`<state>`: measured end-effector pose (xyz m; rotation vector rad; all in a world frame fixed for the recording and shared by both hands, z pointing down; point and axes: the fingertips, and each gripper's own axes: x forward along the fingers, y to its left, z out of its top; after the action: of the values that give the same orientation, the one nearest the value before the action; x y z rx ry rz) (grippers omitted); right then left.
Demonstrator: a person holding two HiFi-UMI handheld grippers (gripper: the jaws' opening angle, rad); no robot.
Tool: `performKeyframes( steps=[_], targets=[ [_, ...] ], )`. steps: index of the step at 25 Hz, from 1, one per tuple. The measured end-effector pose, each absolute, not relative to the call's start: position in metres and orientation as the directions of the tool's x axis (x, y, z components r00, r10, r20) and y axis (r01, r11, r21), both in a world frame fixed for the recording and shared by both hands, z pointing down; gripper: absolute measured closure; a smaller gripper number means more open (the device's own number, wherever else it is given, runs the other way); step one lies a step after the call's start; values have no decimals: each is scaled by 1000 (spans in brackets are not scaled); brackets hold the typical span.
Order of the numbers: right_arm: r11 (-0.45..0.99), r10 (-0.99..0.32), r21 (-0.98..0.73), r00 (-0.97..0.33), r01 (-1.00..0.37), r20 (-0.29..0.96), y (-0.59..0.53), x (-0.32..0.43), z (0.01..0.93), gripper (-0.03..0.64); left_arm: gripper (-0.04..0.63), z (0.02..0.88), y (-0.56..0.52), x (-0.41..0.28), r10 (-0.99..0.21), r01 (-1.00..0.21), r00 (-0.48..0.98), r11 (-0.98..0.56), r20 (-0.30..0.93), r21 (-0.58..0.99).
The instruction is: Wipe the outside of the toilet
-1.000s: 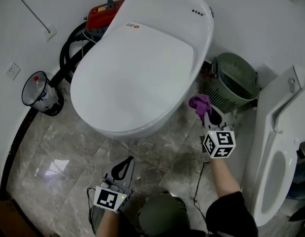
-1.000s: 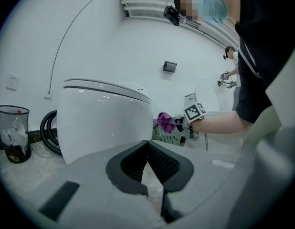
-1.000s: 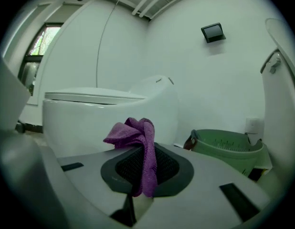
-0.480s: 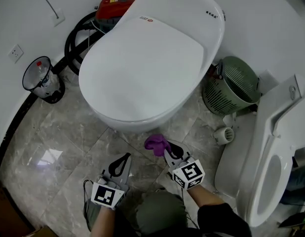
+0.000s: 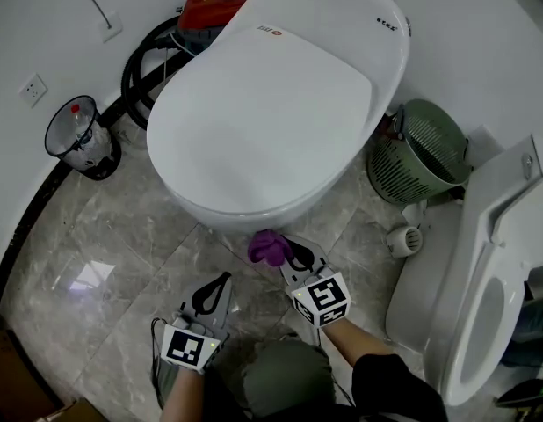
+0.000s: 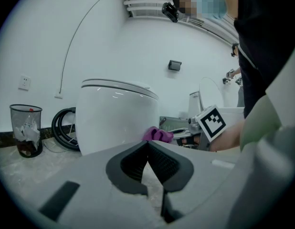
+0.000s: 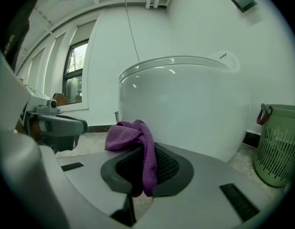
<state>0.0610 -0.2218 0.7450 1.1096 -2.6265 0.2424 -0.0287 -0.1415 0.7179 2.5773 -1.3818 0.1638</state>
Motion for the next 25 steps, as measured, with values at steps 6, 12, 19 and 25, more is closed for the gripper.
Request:
performKeyframes(
  steps=[6,12,19,25],
  targets=[
    [630,-731,-12,-599,-776,325,-245,106,743,577,591,719,-148,-9,-787,-810,587,-570,190,137],
    [521,-805,12,-487,-853,340,-281,166,746,577,591,724,-154,2,-776,-801,598,-580,199,144],
    [358,-895,131,-300,-925,329,-357,241,738,577,591,729,-157,11,-767,-796,605,-588,215,142],
    [226,-918,201,-139,-953,370,-416,289,742,577,591,729,-155,17,-762,-793,609,-592,221,143]
  ],
)
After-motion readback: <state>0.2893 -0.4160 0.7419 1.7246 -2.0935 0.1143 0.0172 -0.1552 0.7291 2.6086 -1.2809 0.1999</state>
